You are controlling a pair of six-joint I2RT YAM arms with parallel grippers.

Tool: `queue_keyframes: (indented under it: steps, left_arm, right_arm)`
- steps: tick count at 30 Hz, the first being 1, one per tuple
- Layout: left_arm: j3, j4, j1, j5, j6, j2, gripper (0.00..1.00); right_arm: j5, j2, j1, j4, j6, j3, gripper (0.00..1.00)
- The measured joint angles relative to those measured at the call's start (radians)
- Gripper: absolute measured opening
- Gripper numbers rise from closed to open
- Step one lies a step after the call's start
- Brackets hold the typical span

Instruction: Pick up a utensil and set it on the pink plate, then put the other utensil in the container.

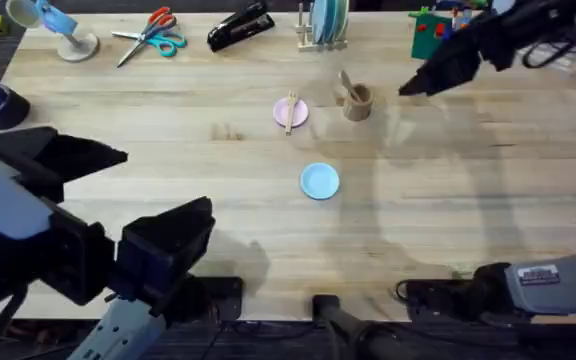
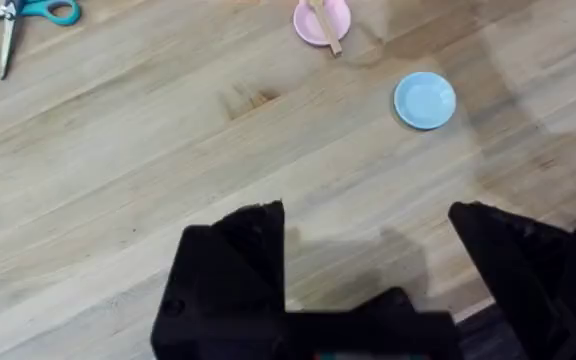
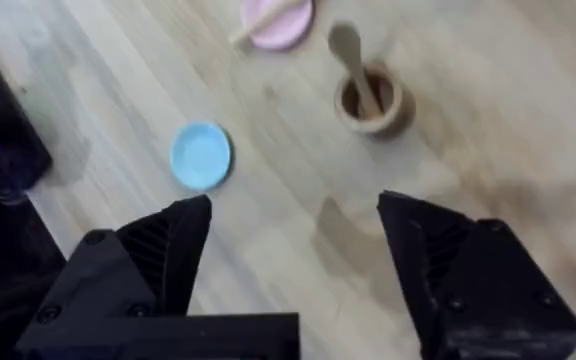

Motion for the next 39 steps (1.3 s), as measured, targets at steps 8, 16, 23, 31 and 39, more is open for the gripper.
queue_keyframes:
  steps: [8,16,23,31,39]
  left_arm:
    - [0.0,0.029,0.0,0.0,0.0,0.0,0.994]
    - [0.0,0.037,0.0,0.0,0.0,0.0,0.994]
    - [0.0,0.037,0.0,0.0,0.0,0.0,0.994]
    - [0.0,0.037,0.0,0.0,0.0,0.0,0.993]
    - [0.0,0.038,0.0,0.0,0.0,0.0,0.993]
  right_arm:
    - [0.251,-0.168,0.04,-0.112,0.157,0.0,0.995]
    - [0.315,-0.325,0.041,-0.201,0.252,0.0,0.995]
    - [0.341,-0.436,0.041,-0.216,0.297,-0.001,0.995]
    - [0.349,-0.585,0.041,-0.132,0.342,-0.157,0.995]
    - [0.353,-0.699,0.041,-0.083,0.368,-0.262,0.995]
